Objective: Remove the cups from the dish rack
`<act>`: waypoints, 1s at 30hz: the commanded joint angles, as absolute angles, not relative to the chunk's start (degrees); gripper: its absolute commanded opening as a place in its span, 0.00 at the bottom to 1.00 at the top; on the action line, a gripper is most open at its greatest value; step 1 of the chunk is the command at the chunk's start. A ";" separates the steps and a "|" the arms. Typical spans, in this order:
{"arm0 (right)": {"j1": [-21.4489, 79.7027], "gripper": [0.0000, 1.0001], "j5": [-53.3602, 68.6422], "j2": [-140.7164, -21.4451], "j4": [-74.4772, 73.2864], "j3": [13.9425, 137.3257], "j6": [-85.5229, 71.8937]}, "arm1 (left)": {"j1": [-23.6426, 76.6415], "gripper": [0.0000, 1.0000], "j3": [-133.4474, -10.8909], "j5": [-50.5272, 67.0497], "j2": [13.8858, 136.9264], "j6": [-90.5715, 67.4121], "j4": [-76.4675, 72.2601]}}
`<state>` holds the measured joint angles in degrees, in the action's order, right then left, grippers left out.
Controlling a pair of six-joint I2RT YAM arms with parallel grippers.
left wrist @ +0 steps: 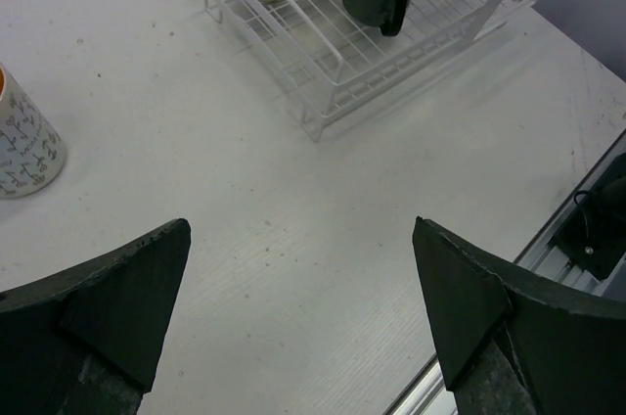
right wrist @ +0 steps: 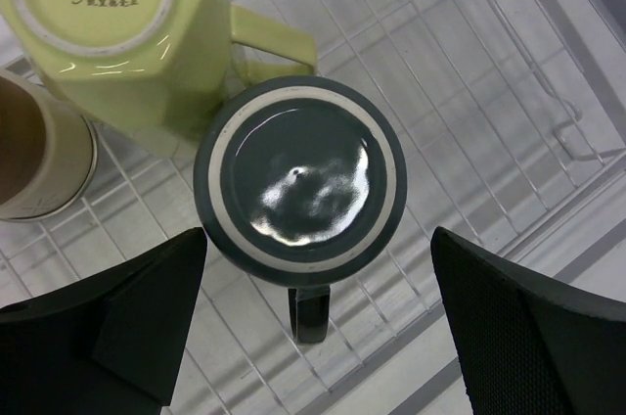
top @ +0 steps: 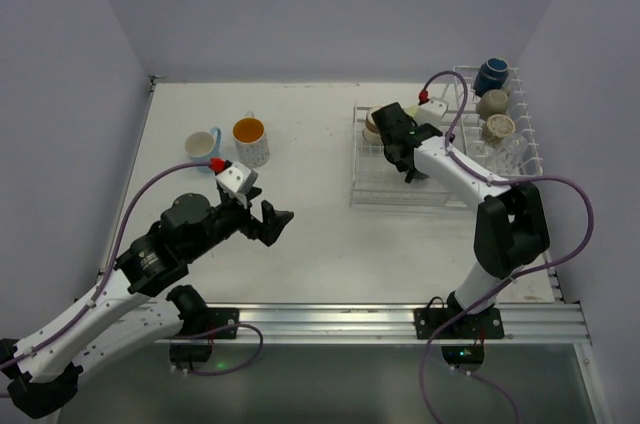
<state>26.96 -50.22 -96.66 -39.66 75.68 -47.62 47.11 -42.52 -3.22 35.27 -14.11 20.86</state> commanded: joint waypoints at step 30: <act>20.56 0.78 -39.72 -98.45 -24.35 72.52 -38.24 | 49.22 1.00 -42.71 -6.24 36.83 -12.57 19.69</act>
